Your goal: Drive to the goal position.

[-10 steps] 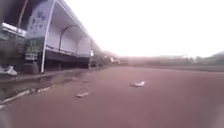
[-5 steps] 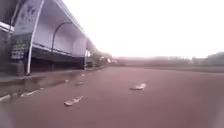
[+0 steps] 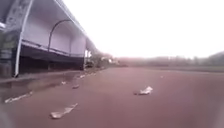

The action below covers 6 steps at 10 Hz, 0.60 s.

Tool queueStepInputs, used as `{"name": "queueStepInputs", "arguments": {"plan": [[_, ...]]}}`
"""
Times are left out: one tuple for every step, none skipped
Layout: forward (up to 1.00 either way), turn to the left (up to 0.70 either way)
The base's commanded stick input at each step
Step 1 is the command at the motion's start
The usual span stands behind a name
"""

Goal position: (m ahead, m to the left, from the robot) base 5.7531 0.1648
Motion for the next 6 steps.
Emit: {"name": "queueStepInputs", "arguments": {"plan": [[0.7,0.0],[0.7,0.0],[0.7,0.0],[0.7,0.0],[0.7,0.0],[0.7,0.0]]}}
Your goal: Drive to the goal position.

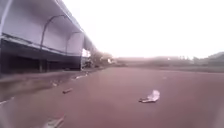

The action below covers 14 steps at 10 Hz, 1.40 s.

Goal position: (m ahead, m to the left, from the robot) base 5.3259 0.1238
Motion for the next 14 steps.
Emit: {"name": "queueStepInputs", "arguments": {"plan": [[0.7,0.0],[0.7,0.0],[0.7,0.0],[0.7,0.0],[0.7,0.0],[0.7,0.0],[0.7,0.0],[0.7,0.0],[0.7,0.0],[0.7,0.0],[0.7,0.0],[0.7,0.0],[0.7,-0.18],[0.7,-0.35]]}}
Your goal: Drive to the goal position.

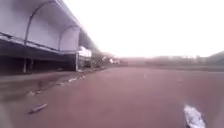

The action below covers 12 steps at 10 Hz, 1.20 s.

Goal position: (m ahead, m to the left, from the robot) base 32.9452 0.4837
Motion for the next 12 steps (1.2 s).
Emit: {"name": "queueStepInputs", "arguments": {"plan": [[0.7,-0.35],[0.7,-0.27],[0.7,0.0],[0.7,0.0],[0.7,-0.16],[0.7,-0.33],[0.7,-0.21],[0.7,-0.1],[0.7,-0.35],[0.7,-0.35],[0.7,-0.09],[0.7,-0.21]]}}
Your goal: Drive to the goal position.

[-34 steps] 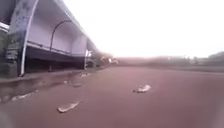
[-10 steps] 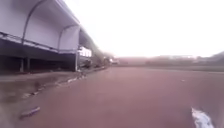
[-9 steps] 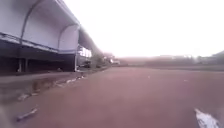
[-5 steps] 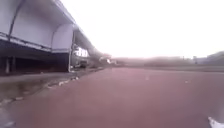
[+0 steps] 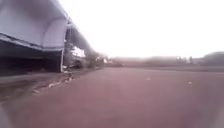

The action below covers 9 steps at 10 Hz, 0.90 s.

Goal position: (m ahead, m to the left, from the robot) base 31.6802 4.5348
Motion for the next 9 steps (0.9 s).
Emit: {"name": "queueStepInputs", "arguments": {"plan": [[0.7,-0.34],[0.7,0.0],[0.7,0.0],[0.7,0.0],[0.7,-0.24],[0.7,-0.22],[0.7,0.0],[0.7,0.0],[0.7,0.0]]}}
